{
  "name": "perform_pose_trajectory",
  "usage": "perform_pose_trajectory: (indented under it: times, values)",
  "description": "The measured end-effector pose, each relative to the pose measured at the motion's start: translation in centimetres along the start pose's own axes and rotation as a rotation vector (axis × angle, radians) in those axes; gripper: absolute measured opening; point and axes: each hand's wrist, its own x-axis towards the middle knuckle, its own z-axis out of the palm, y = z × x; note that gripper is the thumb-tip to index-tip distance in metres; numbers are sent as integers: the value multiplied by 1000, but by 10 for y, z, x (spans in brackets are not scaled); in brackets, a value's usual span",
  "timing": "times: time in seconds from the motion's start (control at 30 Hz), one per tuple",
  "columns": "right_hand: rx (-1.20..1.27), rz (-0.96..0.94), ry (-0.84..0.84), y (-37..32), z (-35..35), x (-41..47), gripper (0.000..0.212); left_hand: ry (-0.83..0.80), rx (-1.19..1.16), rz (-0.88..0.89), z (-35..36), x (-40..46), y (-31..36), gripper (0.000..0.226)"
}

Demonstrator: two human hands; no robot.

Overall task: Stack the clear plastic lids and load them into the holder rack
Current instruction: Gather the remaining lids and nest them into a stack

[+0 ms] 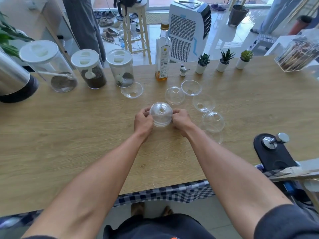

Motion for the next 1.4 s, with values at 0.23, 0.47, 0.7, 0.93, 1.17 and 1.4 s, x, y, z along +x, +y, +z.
perform_pose_trajectory:
  times: [0.23, 0.47, 0.7, 0.93, 1.17, 1.4]
  values:
    - [90, -49, 3, -5, 2, -9, 17, 4, -362, -152, -4, -7, 9, 27]
    - [90, -181, -107, -17, 31, -24, 16, 84, -436, -102, -35, -29, 12, 27]
    - [-55, -360, -315, -34, 94, -56, 38, 340, -384, 18, -103, -47, -12, 21]
    - [-64, -456, -432, -63, 159, -102, 28, 586, -361, -34, -184, -85, -19, 20]
    - [-43, -513, -515, -105, 231, -150, 30, 730, -311, 32, -277, -123, 1, 17]
    - [78, -600, -488, -169, 326, -217, 25, 699, -166, 173, -425, -157, 51, 14]
